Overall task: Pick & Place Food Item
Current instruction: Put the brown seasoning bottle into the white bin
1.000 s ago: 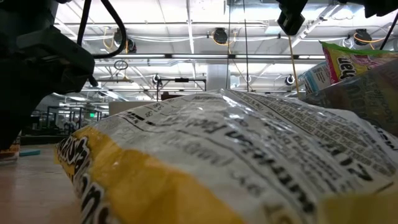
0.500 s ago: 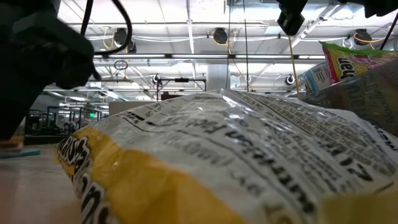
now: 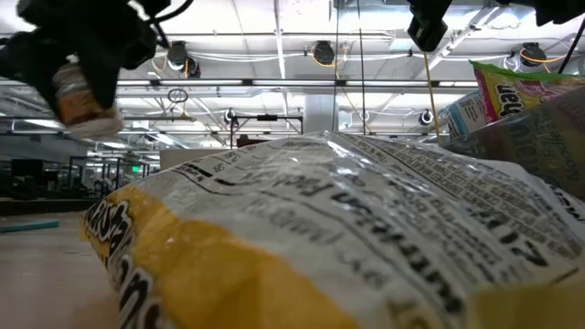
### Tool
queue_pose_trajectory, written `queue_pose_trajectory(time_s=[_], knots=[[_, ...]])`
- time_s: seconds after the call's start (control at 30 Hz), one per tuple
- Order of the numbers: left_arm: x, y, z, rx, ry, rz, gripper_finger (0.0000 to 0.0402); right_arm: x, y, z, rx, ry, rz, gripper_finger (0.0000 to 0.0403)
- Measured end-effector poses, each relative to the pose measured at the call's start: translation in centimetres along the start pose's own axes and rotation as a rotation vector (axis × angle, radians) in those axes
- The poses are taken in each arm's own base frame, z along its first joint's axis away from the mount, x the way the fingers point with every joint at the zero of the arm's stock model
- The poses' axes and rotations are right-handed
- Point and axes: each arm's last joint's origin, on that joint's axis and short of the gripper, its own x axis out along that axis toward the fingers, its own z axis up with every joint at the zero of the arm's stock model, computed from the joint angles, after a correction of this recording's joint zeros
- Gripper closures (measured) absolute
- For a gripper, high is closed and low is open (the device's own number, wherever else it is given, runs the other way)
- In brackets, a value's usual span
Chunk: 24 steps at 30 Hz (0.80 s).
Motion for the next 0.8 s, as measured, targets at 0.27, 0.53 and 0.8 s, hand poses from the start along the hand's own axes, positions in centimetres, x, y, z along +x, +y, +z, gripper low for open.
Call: queue_pose_trajectory(time_s=[0.27, 0.53, 0.8], knots=[[-1.9, -0.7, 2.4, 0.004, -0.079, -0.170, 0.0203, 0.0, 0.0, 0.0, 0.000, -0.002, 0.002, 0.0149], [-3.4, -2.3, 5.1, 0.015, -0.163, -0.402, 0.0203, 0.0, 0.0, 0.0, -0.008, -0.002, 0.002, 0.0149], [-4.5, -3.4, 8.0, 0.037, -0.284, -0.571, 0.0203, 0.0, 0.0, 0.0, -0.026, -0.002, 0.004, 0.0149]])
